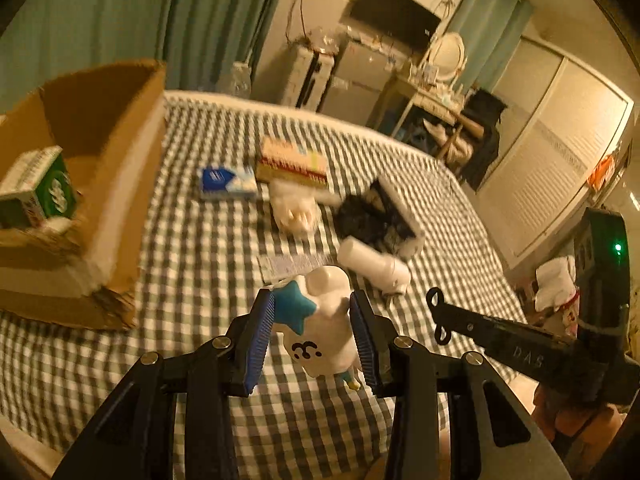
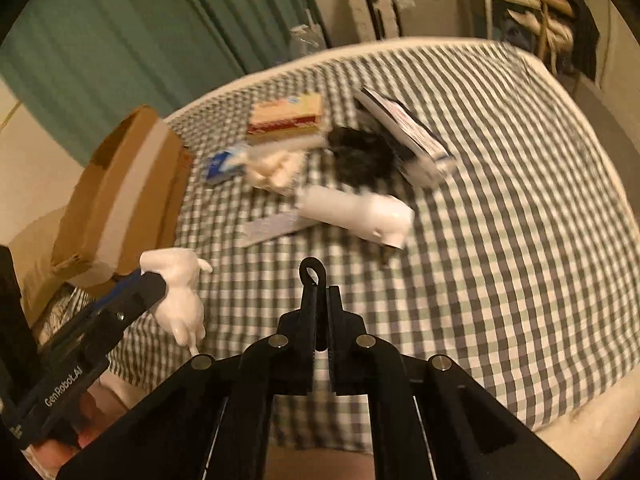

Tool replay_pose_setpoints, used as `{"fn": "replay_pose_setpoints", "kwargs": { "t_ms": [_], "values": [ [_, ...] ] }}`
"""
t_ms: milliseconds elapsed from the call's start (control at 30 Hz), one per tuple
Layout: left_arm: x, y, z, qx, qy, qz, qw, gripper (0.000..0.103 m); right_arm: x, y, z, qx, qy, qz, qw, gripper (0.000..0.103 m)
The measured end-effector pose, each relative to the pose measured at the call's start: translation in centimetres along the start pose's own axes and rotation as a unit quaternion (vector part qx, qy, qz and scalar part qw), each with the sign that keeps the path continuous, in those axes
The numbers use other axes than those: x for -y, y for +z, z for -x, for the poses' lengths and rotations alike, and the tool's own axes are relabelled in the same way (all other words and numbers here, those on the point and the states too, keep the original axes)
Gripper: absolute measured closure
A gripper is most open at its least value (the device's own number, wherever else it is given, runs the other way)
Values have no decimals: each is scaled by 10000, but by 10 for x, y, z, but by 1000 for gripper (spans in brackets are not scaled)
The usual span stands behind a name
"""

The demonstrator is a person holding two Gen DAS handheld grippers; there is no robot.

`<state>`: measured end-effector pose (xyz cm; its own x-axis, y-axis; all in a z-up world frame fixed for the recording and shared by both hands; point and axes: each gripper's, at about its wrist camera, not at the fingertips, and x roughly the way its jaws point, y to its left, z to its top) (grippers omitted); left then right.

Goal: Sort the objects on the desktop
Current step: 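Carry the white toy with the left gripper and drop it into the box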

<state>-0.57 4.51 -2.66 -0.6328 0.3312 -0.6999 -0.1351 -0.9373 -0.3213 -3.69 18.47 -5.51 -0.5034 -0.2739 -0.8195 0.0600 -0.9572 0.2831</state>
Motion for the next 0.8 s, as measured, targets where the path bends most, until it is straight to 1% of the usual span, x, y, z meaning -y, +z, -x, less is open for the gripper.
{"fn": "replay_pose_setpoints", "kwargs": {
  "t_ms": [133,333,400,533,600,667,800],
  "values": [
    [-14,9,28,289,5,150,9995,64,-37,1,18,187,47,375,9991,99],
    [-37,27,65,681,98,271,9973,65,-95,3,41,455,262,949,9941,99],
    [-46,37,77,823,138,263,9962,85,-115,6,47,557,399,1145,9911,99],
    [-69,61,97,1029,291,298,9938,85,-151,16,49,722,579,1442,9852,99],
    [-79,65,100,1032,337,326,9936,85,-161,18,44,680,641,1475,9846,99],
    [-86,62,99,914,208,308,9951,85,-166,15,36,613,619,1499,9849,99],
    [-84,38,82,571,66,121,9983,83,-149,10,14,359,529,1250,9901,99]
  ]
}}
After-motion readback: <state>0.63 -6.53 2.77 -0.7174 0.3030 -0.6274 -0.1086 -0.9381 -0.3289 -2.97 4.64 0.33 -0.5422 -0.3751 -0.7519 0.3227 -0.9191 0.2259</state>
